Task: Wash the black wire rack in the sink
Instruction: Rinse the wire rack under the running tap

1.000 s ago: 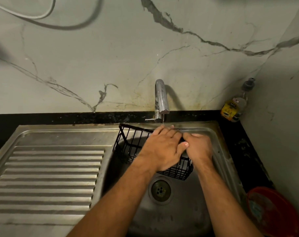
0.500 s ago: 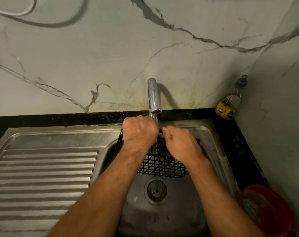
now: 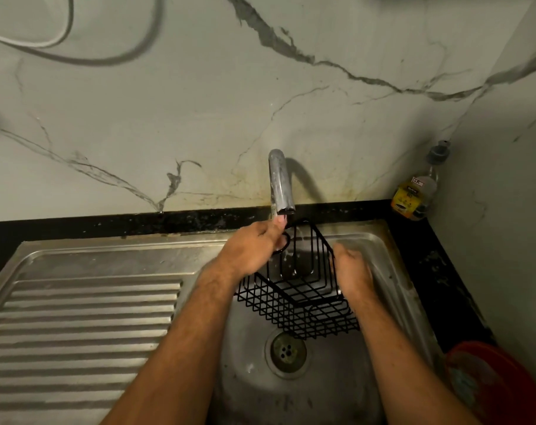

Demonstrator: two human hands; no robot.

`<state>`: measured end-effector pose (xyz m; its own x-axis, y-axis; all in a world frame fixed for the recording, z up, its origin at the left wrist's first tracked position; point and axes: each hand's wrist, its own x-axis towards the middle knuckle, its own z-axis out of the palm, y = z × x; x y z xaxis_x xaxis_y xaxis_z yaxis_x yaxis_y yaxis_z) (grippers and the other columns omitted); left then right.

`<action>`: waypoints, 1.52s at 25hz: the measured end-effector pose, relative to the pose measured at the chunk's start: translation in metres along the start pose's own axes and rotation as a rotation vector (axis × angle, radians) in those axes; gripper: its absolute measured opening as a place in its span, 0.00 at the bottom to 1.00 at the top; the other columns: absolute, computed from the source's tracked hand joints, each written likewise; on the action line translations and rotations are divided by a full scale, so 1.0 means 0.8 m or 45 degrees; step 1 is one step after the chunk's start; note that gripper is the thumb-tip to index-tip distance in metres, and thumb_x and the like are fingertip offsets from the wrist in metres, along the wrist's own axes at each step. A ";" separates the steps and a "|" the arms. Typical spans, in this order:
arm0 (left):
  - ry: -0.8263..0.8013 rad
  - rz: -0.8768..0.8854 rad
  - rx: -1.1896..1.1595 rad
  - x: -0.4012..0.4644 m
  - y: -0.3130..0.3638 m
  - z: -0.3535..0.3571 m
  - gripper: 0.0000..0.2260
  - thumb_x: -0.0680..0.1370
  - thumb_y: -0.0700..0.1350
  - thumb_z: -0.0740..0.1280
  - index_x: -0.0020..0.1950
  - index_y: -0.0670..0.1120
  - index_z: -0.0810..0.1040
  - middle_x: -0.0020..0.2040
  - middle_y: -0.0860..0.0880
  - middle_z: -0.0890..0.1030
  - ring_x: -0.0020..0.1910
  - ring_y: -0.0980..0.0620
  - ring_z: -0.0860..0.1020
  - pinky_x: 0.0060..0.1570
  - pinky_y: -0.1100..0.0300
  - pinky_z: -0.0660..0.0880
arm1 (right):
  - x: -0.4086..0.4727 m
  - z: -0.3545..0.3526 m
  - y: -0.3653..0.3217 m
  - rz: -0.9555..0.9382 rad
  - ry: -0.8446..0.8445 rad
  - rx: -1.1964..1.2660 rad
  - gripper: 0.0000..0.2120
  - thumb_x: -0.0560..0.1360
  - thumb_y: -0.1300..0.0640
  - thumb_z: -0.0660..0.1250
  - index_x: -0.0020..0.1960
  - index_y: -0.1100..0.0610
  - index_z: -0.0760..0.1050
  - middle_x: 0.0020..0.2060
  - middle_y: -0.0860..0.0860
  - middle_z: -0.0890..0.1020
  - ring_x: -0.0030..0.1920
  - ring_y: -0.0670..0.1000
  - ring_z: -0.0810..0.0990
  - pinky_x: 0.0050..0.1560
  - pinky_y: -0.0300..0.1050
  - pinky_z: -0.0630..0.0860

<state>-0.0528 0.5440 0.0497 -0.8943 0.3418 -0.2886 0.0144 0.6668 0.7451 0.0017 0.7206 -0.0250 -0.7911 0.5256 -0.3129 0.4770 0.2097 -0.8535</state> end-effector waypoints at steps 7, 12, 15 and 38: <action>0.190 -0.007 -0.087 -0.003 -0.031 -0.013 0.26 0.84 0.61 0.59 0.37 0.41 0.72 0.28 0.55 0.68 0.27 0.58 0.66 0.39 0.56 0.66 | 0.007 0.007 0.004 0.069 -0.203 0.062 0.22 0.82 0.42 0.55 0.40 0.54 0.78 0.36 0.50 0.80 0.40 0.51 0.77 0.47 0.46 0.72; 0.267 -0.195 0.168 -0.006 -0.013 -0.023 0.24 0.84 0.61 0.58 0.38 0.47 0.79 0.34 0.51 0.78 0.39 0.50 0.78 0.47 0.54 0.72 | -0.005 0.014 -0.034 -0.249 -0.502 0.279 0.21 0.77 0.35 0.56 0.59 0.43 0.80 0.55 0.43 0.84 0.60 0.46 0.80 0.68 0.59 0.68; 0.281 -0.198 0.222 -0.011 0.005 -0.034 0.22 0.84 0.60 0.59 0.38 0.50 0.80 0.33 0.55 0.76 0.37 0.55 0.75 0.49 0.54 0.71 | -0.021 0.005 -0.049 -0.220 -0.630 0.378 0.23 0.70 0.33 0.62 0.61 0.39 0.78 0.62 0.41 0.80 0.66 0.47 0.74 0.70 0.63 0.64; 0.246 0.299 -0.024 -0.049 -0.128 0.048 0.27 0.80 0.71 0.45 0.79 0.69 0.56 0.82 0.60 0.58 0.81 0.58 0.54 0.80 0.46 0.54 | -0.019 -0.012 0.007 0.409 -0.321 0.631 0.09 0.81 0.50 0.62 0.57 0.52 0.76 0.52 0.56 0.82 0.49 0.63 0.83 0.50 0.63 0.79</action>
<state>-0.0024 0.4880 -0.0381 -0.9360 0.3518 0.0113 0.2243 0.5714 0.7894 0.0199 0.7220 -0.0208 -0.7329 0.2761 -0.6217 0.5192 -0.3636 -0.7735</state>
